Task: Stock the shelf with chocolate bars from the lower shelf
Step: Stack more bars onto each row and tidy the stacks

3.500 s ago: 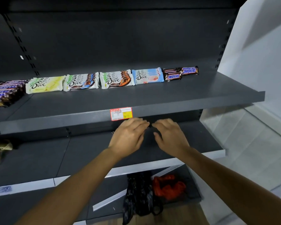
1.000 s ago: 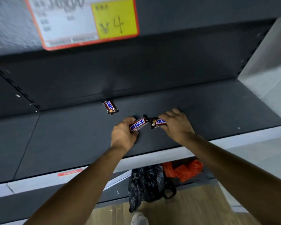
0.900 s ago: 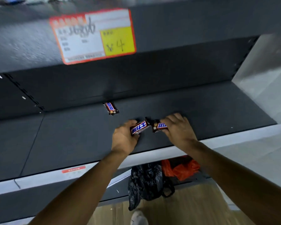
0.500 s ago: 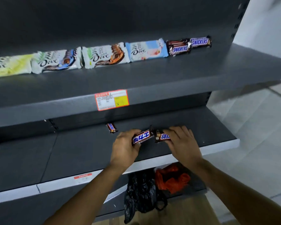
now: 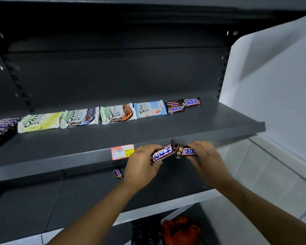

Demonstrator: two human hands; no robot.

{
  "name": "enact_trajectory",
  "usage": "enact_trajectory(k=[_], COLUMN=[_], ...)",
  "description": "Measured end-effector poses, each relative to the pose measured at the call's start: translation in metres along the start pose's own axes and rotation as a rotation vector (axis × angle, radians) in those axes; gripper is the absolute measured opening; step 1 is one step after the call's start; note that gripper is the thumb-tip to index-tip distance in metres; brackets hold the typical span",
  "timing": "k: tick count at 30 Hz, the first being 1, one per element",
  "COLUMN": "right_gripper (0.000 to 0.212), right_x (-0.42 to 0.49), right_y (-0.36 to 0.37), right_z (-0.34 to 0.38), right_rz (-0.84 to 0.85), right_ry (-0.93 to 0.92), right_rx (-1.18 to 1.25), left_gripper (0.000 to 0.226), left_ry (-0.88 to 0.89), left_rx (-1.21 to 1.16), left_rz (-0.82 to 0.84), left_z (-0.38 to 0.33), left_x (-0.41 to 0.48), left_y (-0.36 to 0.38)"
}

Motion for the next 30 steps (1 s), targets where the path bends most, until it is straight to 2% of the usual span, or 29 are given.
enact_trajectory(k=[11, 17, 19, 22, 24, 27, 30], right_gripper=[0.036, 0.032, 0.031, 0.031, 0.028, 0.021, 0.013], right_x=[0.072, 0.110, 0.121, 0.132, 0.136, 0.139, 0.141], right_y=[-0.002, 0.017, 0.022, 0.028, 0.033, 0.044, 0.054], right_z=[0.001, 0.002, 0.003, 0.005, 0.006, 0.003, -0.009], right_rz=[-0.110, -0.130, -0.134, -0.133, -0.112, -0.087, -0.088], right_ry=[0.043, 0.117, 0.143, 0.213, 0.249, 0.246, 0.239], right_rx=[0.011, 0.034, 0.053, 0.161, 0.214, 0.231, 0.289], left_gripper=[0.049, 0.065, 0.056, 0.028, 0.016, 0.011, 0.012], left_ry=[-0.042, -0.150, -0.215, -0.372, -0.439, -0.518, -0.568], left_rx=[-0.015, -0.091, -0.213, -0.611, -0.790, -0.962, -0.996], left_rz=[-0.043, 0.051, 0.054, 0.028, 0.017, -0.003, -0.008], left_z=[-0.002, 0.011, 0.014, 0.017, 0.020, 0.021, 0.025], left_x=[0.065, 0.112, 0.126, 0.140, 0.146, 0.154, 0.163], left_y=[-0.030, -0.022, -0.017, -0.004, 0.008, 0.022, 0.031])
Point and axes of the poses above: each hand's wrist, its own x-axis towards the middle knuckle, its own y-axis out of the palm, z = x × y, the point moved 2 cm from there along x, towards the middle knuckle, and after that the axes turned 14 degrees about -x, right-handed, at the moved point
